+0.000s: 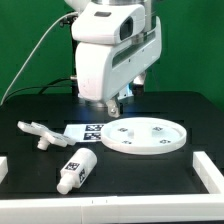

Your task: Assemble round table

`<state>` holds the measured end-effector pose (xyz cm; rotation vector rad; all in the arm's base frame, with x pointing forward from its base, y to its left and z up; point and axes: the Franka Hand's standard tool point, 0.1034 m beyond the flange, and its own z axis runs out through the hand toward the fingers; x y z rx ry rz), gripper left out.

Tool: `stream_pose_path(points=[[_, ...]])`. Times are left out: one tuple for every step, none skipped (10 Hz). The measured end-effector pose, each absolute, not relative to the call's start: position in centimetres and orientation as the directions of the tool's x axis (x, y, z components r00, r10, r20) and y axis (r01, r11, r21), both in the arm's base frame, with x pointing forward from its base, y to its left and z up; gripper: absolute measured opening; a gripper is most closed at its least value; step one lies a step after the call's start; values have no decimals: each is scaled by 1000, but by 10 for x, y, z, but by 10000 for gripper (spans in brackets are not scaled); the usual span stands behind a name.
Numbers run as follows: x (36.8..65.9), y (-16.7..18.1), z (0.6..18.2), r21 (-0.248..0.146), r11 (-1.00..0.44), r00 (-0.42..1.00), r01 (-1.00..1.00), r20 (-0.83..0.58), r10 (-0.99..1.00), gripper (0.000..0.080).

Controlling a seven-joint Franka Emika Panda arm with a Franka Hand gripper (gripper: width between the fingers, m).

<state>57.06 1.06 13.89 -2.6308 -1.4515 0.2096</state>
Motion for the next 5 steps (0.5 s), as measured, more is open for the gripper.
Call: stream_pose_path(points=[[571,11,139,-180,-529,528,829,-59,847,649],[571,11,139,-180,-529,528,829,-59,847,649],[571,10,139,-180,-529,527,829,-59,848,649],[570,10,139,-179,-529,527,830,-60,848,649],[571,10,139,-173,-537,535,826,-59,843,649]])
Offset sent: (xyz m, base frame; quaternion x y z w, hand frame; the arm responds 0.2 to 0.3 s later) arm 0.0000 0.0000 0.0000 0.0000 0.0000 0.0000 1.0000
